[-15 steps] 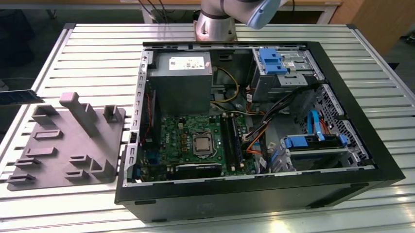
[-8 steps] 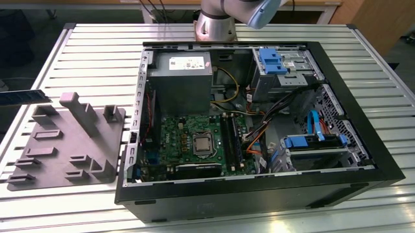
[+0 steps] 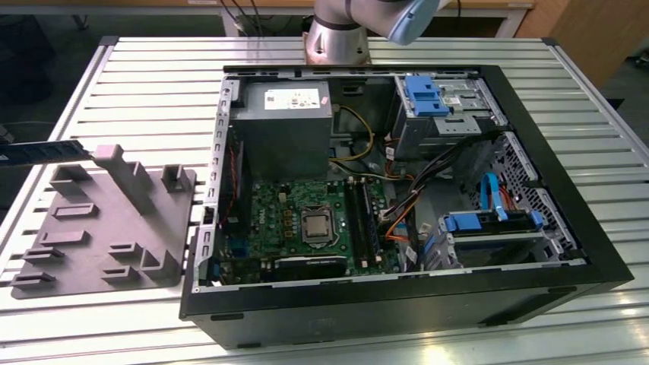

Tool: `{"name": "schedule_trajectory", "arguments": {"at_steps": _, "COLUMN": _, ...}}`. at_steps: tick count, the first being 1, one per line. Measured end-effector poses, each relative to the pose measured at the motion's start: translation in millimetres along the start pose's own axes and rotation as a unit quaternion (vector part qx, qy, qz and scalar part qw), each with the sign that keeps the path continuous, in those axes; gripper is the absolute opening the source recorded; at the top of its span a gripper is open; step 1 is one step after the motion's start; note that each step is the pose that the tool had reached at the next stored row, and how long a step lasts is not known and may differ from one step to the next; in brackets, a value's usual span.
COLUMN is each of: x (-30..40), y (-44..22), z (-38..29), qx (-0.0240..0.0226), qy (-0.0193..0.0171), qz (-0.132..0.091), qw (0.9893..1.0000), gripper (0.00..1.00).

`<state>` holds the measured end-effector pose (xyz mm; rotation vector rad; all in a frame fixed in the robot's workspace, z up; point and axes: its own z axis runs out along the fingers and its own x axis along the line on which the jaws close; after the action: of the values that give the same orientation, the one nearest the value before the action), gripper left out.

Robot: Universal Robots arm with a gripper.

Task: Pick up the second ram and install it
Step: 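Pick up the second ram and move it above second insertion slot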

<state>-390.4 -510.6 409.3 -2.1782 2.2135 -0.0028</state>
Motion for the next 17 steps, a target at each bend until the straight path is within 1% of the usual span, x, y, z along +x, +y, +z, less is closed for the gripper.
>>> {"name": "schedule_trajectory", "arguments": {"at_steps": 17, "x": -0.4, "y": -22.6, "z": 0.6, "qx": 0.0000, "qy": 0.0000, "qz": 0.000, "qw": 1.0000, "gripper": 0.12}}
